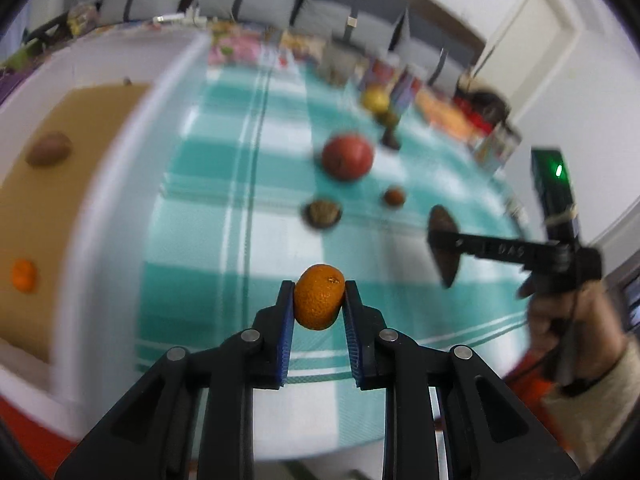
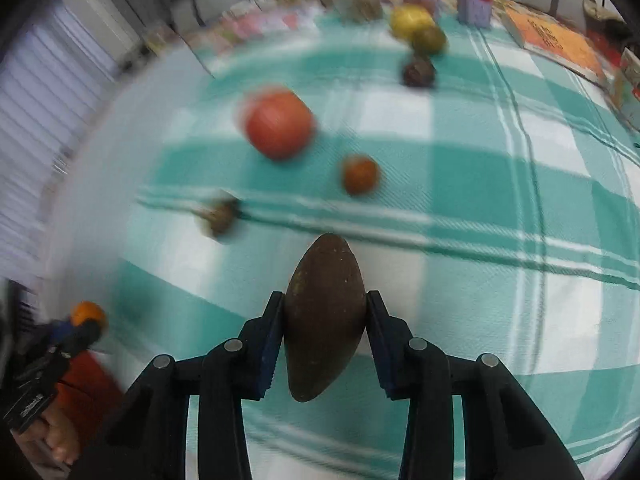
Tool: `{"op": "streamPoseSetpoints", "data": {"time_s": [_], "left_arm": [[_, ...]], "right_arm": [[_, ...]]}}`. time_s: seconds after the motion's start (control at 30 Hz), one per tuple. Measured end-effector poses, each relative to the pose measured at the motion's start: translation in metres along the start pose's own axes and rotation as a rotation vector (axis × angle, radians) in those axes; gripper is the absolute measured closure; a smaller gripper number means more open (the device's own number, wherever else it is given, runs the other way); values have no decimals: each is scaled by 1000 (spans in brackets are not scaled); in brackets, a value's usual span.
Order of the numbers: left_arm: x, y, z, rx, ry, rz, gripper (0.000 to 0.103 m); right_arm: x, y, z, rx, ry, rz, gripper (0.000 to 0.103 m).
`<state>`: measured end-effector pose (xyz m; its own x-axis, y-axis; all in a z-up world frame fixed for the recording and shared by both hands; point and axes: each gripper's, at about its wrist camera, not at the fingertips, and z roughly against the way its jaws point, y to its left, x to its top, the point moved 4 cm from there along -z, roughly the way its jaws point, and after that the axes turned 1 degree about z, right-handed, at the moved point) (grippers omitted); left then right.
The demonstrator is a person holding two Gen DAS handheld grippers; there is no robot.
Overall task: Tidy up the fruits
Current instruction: 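Carry both fruits into the white box and open both tools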
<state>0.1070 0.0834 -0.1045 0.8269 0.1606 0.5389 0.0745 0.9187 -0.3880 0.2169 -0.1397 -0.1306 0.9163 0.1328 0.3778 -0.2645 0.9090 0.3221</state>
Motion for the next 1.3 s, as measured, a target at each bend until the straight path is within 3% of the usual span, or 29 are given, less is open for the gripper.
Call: {"op": "streamPoseSetpoints", "data": {"time_s": [0.13, 0.27, 0.4, 0.53, 0.77, 0.83, 0.87, 0.9, 1.03, 1.1, 1.2, 1.3], "left_arm": [[43, 34, 72, 55, -128, 21, 80], [69, 102, 104, 184, -182, 98, 80], [65, 182, 78, 302, -63, 214, 80], [47, 227, 42, 369, 49, 273, 80], [39, 252, 26, 445, 89, 297, 76], [45, 256, 29, 469, 66, 308, 57], [49, 255, 35, 477, 45, 310, 51], [51, 254, 41, 483, 24, 310, 43], [71, 232, 79, 491, -105, 282, 28], [80, 212, 96, 474, -174, 261, 26], [91, 167, 111, 390, -245, 219, 22], [92, 118, 109, 303, -264, 167, 21]], "right_arm": [[37, 92, 43, 138, -122, 131, 63], [53, 198, 48, 275, -143, 275, 63], [46, 289, 11, 345, -77, 403, 63], [38, 336, -55, 282, 40, 483, 63], [20, 345, -114, 110, 98, 575, 63], [26, 340, -114, 113, 64, 561, 61], [29, 339, -111, 120, 46, 551, 54], [34, 337, -103, 132, 20, 535, 51], [61, 319, -47, 176, -151, 479, 49], [69, 301, -13, 174, -241, 466, 41], [70, 264, 33, 129, -363, 450, 27], [60, 217, 68, 54, -451, 427, 24]]}}
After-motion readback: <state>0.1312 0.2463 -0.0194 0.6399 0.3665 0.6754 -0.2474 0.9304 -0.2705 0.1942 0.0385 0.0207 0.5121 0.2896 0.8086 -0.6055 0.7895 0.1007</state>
